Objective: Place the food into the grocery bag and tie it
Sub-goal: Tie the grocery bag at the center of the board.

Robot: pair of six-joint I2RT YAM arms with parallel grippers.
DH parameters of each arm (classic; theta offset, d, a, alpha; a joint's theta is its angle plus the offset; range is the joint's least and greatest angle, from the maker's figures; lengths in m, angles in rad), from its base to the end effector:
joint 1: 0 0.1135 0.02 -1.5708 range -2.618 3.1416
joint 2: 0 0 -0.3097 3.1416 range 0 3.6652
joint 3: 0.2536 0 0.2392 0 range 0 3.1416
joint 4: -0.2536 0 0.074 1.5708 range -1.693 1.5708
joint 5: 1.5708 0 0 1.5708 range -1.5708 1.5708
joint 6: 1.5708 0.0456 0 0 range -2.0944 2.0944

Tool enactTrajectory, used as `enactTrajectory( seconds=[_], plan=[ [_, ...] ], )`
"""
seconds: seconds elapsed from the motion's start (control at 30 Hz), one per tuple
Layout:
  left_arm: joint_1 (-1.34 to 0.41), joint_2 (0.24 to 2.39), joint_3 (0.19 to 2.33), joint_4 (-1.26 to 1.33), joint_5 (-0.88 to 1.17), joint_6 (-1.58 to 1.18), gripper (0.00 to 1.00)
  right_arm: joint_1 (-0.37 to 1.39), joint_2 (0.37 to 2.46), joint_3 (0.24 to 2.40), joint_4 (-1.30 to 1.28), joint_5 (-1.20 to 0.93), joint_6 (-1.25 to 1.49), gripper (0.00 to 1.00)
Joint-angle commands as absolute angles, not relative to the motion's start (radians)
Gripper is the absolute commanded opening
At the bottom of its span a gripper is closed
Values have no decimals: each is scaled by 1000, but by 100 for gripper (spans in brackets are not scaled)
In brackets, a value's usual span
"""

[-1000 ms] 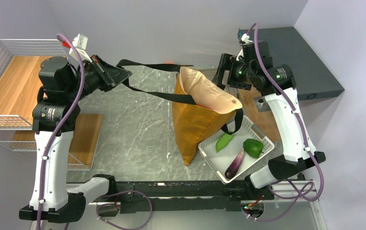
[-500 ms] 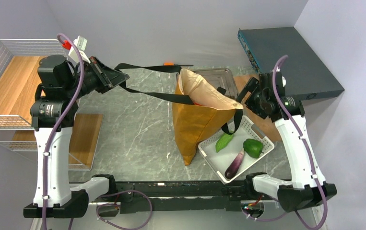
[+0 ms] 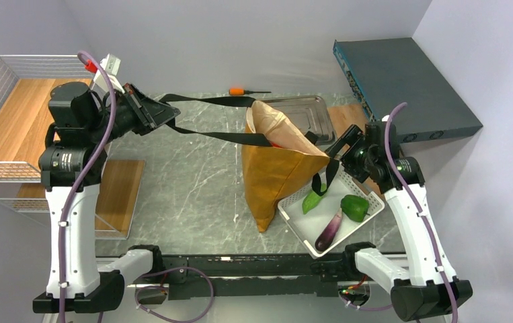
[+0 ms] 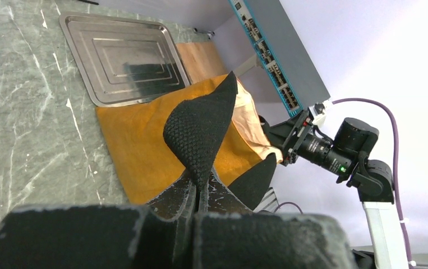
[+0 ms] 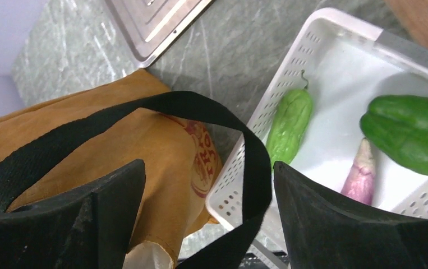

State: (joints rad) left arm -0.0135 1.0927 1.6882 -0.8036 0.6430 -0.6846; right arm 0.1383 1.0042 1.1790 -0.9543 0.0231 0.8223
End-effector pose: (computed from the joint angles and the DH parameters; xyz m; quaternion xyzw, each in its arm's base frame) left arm 0.1433 -0.0293 0.5452 -0.0547 0.7614 -0.4350 0.4776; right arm 0.1551 0.0205 0.3901 0.3136 0.8678 0.1686 0.3467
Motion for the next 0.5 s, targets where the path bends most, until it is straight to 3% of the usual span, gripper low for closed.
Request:
enactTrajectory(
  seconds=[0.0, 0.2, 0.33, 0.47],
  plan=[
    [17, 1055, 1696, -810, 643, -643, 0, 120, 1001, 1195, -952, -79, 797, 88],
    [29, 1026, 1675, -825, 637, -635, 0, 121, 1104, 1470, -982, -101, 667, 97],
    [40, 1018, 1688, -844, 630, -624, 0, 119, 1139, 1630, -1026, -52, 650, 97],
    [59, 1019, 1740, -897, 608, -593, 0, 119, 1107, 1641, -1076, 73, 713, 94]
  ],
)
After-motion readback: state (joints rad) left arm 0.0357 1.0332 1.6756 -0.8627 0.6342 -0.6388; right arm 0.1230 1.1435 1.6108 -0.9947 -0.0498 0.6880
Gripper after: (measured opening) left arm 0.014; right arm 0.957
